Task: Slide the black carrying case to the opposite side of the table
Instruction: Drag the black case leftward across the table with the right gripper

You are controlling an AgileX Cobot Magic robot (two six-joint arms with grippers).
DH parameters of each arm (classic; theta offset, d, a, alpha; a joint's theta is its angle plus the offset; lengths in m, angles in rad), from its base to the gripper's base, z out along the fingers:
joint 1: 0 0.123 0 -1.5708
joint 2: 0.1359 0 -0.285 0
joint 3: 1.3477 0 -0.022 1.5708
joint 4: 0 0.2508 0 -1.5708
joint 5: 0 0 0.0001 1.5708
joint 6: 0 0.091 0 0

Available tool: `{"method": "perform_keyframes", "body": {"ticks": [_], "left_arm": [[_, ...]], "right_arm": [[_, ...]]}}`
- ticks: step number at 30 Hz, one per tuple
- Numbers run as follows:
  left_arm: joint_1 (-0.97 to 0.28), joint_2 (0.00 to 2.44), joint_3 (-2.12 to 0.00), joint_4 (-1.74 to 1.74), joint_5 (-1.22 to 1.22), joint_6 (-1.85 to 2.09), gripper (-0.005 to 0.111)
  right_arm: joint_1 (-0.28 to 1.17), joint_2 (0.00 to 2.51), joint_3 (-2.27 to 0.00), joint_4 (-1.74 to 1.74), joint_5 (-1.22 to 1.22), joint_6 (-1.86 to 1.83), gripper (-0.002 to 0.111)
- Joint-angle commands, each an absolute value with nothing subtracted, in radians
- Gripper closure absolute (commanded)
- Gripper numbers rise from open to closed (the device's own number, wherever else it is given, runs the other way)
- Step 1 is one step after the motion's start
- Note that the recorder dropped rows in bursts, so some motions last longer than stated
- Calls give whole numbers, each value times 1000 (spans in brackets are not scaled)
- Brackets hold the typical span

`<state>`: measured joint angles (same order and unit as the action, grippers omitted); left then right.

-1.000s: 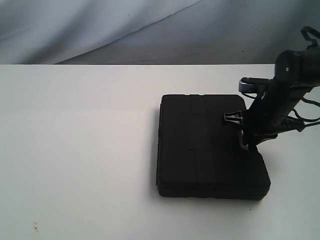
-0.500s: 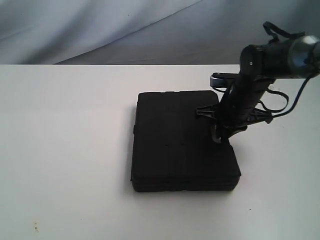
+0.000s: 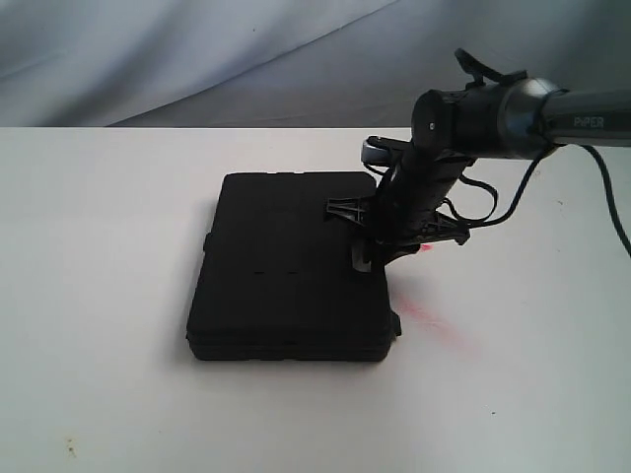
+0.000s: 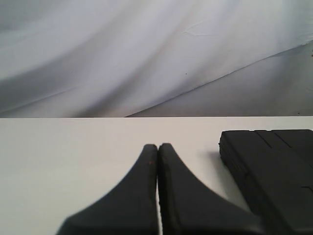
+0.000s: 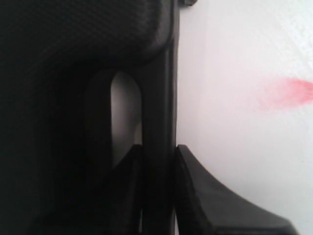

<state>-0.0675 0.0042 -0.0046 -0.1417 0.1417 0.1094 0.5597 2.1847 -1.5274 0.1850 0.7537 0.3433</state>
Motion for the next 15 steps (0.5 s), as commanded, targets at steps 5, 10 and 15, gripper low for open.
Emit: {"method": "perform_keyframes", "body": {"ticks": [5,10,15], "left_arm": [[-70,0,0,-142,132,109,107],[-70,0,0,-142,132,109,107],[-70,0,0,-142,132,109,107]], "right_arm": [[575,2205,-1526,225,741,366,108],[575,2205,-1526,218,747,366,108],[575,2205,-1526,218,746,368,108]]}}
